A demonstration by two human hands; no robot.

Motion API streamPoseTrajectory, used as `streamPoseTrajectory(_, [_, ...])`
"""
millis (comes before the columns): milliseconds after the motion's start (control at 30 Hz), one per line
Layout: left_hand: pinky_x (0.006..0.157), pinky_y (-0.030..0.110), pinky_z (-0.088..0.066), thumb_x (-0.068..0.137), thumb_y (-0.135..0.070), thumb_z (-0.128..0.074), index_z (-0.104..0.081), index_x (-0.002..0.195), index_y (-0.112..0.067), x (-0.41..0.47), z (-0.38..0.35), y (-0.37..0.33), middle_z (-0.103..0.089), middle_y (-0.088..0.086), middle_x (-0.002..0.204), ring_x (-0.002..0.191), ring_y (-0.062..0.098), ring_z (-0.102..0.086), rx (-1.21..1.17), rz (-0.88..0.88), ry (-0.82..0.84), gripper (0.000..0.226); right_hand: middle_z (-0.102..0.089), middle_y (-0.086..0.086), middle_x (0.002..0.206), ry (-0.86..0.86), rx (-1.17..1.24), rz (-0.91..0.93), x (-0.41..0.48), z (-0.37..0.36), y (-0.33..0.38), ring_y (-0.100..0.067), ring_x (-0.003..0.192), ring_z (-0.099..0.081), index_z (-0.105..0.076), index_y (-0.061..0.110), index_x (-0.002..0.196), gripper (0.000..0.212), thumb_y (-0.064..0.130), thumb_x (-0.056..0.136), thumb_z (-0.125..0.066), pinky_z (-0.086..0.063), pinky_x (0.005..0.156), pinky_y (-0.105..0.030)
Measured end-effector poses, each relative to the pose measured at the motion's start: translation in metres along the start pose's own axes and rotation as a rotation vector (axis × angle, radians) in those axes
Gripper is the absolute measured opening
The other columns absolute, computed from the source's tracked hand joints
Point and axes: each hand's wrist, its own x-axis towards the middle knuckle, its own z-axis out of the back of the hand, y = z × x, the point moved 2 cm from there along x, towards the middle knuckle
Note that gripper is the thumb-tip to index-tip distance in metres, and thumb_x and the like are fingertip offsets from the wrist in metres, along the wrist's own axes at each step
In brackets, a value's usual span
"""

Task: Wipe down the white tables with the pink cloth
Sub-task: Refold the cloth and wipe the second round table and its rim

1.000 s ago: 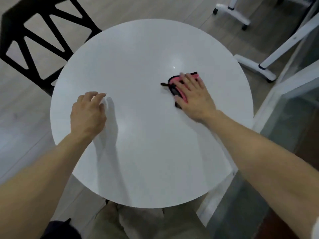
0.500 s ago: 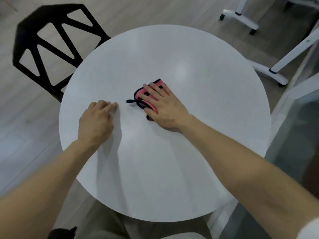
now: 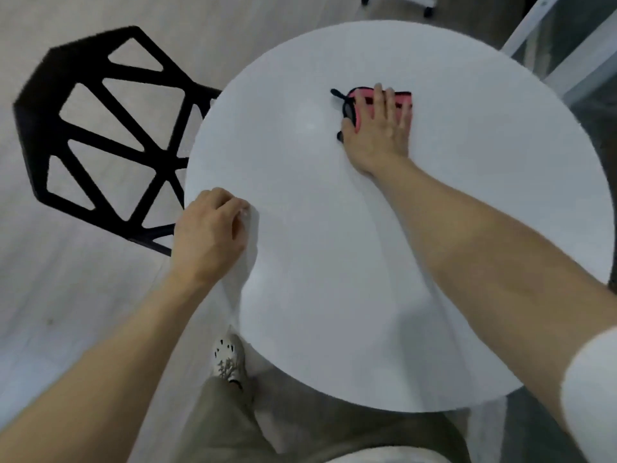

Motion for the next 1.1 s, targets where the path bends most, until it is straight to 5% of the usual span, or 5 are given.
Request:
streamPoseTrajectory(300, [0.083, 0.053, -0.052, 0.098, -0.002, -0.065, -0.076, 0.109, -0.002, -0.002, 0.018, 0.065, -0.071, 0.018, 0.110, 0.098, 0.043, -0.064, -0.006, -0.365, 0.157, 0.016, -0.021, -0.006, 0.180, -0.106, 0.071, 0.110, -0.247, -0.037, 0.112, -0.025, 0.168, -0.014, -0.034, 0.027, 0.170, 0.061, 0.050, 0.113, -0.038, -0.012, 0.135, -0.057])
streamPoseTrajectory(500, [0.092, 0.054, -0.050, 0.097, -0.005, -0.065, -0.075, 0.115, -0.007, -0.018, 0.016, 0.059, -0.070, 0.014, 0.117, 0.105, 0.042, -0.063, -0.089, -0.533, 0.222, 0.020, -0.006, -0.003, 0.183, -0.029, 0.020, -0.538, -0.353, -0.022, -0.011, -0.022, 0.169, -0.001, -0.019, 0.029, 0.173, 0.070, 0.059, 0.109, -0.020, -0.005, 0.136, -0.056])
streamPoseTrajectory(600, [0.094, 0.050, -0.049, 0.097, -0.004, -0.067, -0.074, 0.120, -0.009, -0.009, 0.019, 0.075, -0.069, 0.011, 0.118, 0.108, 0.037, -0.063, -0.081, -0.608, 0.205, 0.024, -0.007, -0.009, 0.182, -0.098, 0.082, -0.855, -0.328, -0.018, 0.030, -0.028, 0.169, -0.003, -0.020, 0.028, 0.173, 0.070, 0.056, 0.109, -0.023, -0.003, 0.135, -0.058])
streamPoseTrajectory(867, [0.095, 0.052, -0.050, 0.098, 0.000, -0.067, -0.076, 0.125, -0.005, 0.013, 0.040, 0.125, -0.071, 0.014, 0.115, 0.109, 0.040, -0.063, -0.005, -0.688, 0.265, 0.029, -0.017, -0.005, 0.181, -0.144, 0.130, -0.203, -0.300, -0.058, 0.222, -0.024, 0.169, -0.009, -0.034, 0.028, 0.170, 0.061, 0.048, 0.113, -0.035, -0.008, 0.136, -0.055])
streamPoseTrajectory(1100, [0.087, 0.047, -0.057, 0.102, -0.012, -0.057, -0.075, 0.121, -0.016, -0.006, 0.066, 0.119, -0.072, 0.008, 0.113, 0.109, 0.038, -0.068, 0.091, -0.789, 0.720, 0.026, -0.036, -0.009, 0.174, -0.040, 0.210, -0.615, -0.388, -0.032, 0.188, -0.028, 0.164, -0.028, -0.045, 0.013, 0.165, 0.052, 0.028, 0.115, -0.047, -0.015, 0.134, -0.045])
